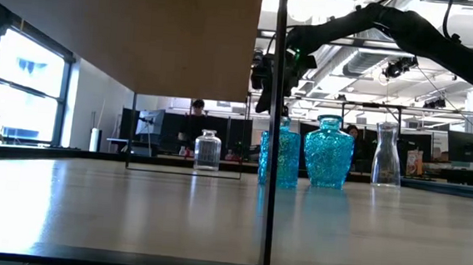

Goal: Sort vases onto shelf
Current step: Adjust the shelf on the table

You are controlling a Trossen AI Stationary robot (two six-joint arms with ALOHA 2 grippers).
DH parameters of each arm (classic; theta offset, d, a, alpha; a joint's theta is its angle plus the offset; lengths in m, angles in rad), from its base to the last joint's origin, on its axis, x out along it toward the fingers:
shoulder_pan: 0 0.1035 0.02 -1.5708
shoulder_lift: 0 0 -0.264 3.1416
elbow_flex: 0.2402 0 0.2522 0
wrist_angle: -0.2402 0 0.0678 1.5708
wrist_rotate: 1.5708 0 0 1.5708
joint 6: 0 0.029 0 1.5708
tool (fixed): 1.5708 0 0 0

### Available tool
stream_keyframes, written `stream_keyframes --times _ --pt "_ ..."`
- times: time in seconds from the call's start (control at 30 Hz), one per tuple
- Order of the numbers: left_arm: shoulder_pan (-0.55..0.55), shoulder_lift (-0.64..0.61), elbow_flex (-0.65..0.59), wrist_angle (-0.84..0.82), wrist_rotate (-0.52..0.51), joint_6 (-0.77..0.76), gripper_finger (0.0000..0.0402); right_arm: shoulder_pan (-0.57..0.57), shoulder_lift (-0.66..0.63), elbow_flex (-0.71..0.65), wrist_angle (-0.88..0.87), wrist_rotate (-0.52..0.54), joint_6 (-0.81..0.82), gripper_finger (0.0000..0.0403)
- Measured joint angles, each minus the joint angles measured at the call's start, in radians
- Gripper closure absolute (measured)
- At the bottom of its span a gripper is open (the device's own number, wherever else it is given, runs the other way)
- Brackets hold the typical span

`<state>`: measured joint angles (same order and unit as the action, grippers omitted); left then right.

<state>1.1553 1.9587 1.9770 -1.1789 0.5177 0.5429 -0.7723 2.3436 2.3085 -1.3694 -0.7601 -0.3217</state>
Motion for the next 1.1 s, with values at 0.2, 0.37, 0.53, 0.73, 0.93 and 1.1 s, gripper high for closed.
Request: stream_keyframes --times 0.2,0.37,0.53,0.73,0.93,1.1 --pt "0.007 0.022 0.000 0.199 -0.341 0.023 0.0383 0.009 0.000 0.000 -0.001 0.000 -0.002 0.0403" --pt "0.035 0.055 0.000 0.269 -0.371 -0.072 0.0399 0.017 0.000 0.000 -0.030 -0.001 -0.002 0.0403" --pt "0.059 0.102 -0.002 0.242 -0.462 -0.079 0.0401 0.017 0.000 0.000 -0.040 0.009 -0.002 0.0403" --pt "0.064 0.186 -0.002 0.270 -0.628 -0.069 0.0401 0.017 0.000 0.000 -0.040 0.011 -0.002 0.0403" --pt "0.048 0.243 -0.002 0.243 -0.540 0.259 0.0401 0.016 0.000 0.000 -0.040 0.012 -0.005 0.0403" --pt "0.020 0.245 -0.002 0.302 -0.501 0.441 0.0401 0.014 0.000 0.000 -0.041 0.012 -0.005 0.0403"
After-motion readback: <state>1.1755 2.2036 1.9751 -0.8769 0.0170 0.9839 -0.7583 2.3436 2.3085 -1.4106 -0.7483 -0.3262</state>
